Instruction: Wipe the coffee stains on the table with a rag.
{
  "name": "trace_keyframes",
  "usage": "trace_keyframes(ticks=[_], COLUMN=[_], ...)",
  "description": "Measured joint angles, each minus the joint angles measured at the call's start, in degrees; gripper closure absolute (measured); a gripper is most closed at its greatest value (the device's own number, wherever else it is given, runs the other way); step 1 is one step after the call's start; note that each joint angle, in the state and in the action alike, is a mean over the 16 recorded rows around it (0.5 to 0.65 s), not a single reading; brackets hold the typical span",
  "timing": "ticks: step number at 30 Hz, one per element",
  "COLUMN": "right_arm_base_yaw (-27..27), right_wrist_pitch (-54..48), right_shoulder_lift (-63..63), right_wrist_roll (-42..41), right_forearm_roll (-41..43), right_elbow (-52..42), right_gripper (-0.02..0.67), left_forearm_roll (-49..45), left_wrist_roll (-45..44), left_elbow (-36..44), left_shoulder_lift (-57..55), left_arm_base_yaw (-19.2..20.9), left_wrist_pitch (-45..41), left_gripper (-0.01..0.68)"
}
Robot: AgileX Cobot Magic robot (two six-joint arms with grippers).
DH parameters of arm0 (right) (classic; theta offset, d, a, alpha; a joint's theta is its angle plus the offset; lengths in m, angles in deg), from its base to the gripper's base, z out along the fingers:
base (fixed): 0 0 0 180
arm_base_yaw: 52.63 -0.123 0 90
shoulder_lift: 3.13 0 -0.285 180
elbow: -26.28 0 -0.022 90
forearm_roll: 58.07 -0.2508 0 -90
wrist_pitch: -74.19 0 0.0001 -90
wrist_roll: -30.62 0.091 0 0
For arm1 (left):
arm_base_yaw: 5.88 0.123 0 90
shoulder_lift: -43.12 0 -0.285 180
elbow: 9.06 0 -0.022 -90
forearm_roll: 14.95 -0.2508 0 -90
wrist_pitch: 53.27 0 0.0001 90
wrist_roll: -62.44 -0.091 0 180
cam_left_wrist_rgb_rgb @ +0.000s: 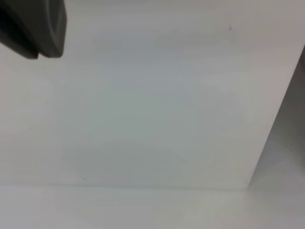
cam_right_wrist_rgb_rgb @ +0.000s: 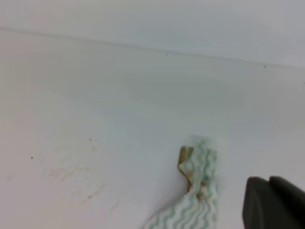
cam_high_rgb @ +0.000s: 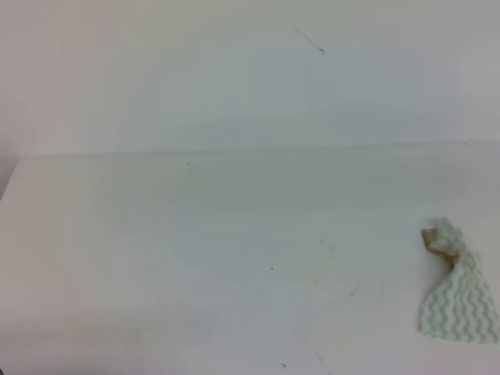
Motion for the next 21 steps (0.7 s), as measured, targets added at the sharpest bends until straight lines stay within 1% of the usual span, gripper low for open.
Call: trace_keyframes(ticks=[5,12,17,21], right_arm_base_yaw=[0.0,0.0,0.0,0.0], right_wrist_pitch=[-0.94,6.7,13.6,17.43], right_shoulder_lift=[-12.89,-28.45,-35.23,-37.97], right_wrist_roll=[-0.91,-0.89,-0.89,-0.97], right_forearm_roll=[-0.31,-0.9,-1.33,-1.55], right_elbow=[-6.6,-20.47,-29.24,-33.63], right_gripper=[0.648,0.649,0.649,0.649], left_forearm_roll=[0.0,0.0,0.0,0.0], left_wrist_roll=[0.0,0.0,0.0,0.0], left_elbow=[0.0,0.0,0.0,0.0], left_shoulder_lift=[0.0,0.0,0.0,0.0], left_arm_base_yaw=[0.0,0.0,0.0,0.0], left_wrist_pitch=[0.0,0.0,0.0,0.0], left_gripper=[0.674,0.674,0.674,0.675])
